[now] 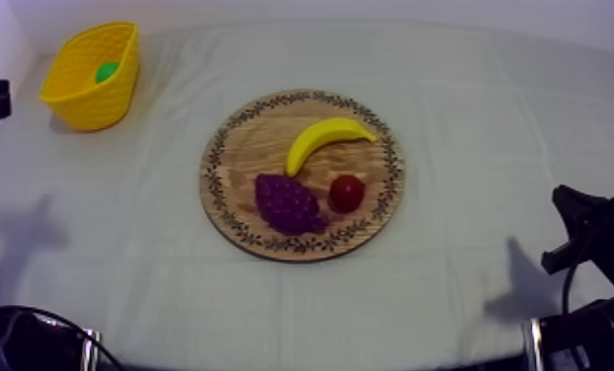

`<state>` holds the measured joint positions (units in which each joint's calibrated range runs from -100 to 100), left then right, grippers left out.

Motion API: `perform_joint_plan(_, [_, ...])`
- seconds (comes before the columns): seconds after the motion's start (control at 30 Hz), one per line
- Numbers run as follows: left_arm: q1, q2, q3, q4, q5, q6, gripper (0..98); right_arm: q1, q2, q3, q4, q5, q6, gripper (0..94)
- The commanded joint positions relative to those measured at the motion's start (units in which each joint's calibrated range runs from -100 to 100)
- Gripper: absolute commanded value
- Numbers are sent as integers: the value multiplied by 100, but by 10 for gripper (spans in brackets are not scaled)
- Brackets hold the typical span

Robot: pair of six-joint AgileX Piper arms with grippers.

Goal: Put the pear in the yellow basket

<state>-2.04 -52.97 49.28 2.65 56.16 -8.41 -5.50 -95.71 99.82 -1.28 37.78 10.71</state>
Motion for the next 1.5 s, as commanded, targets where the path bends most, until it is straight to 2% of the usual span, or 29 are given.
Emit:
perform_joint_plan(0.0, [1,-409,182,-5,-17,5,2,-1,-4,-5,-1,4,1,4])
perform_joint_plan(0.2, [6,-853,509,27,-82,2,1,-1,-4,-5,-1,4,1,4])
perform_joint_plan(0.47, [21,-1519,1088,193,-114,-138,1,-1,-4,-5,-1,4,1,4])
perform_joint_plan(0.73, [42,-2105,1732,165,-219,-74,0,-1,-4,-5,-1,4,0,4])
perform_joint_plan(0.9, [-64,-2583,2293,213,-465,-113,0,-1,-4,-5,-1,4,1,4])
perform_joint_plan(1.2, [-190,-3408,3507,576,-1179,-456,0,-1,-4,-5,-1,4,1,4])
perform_joint_plan(1.37, [-82,-3978,4265,618,-1515,-538,0,-1,-4,-5,-1,4,1,4])
perform_joint_plan(1.47, [-31,-4382,4539,501,-1522,-436,0,-1,-4,-5,-1,4,0,4])
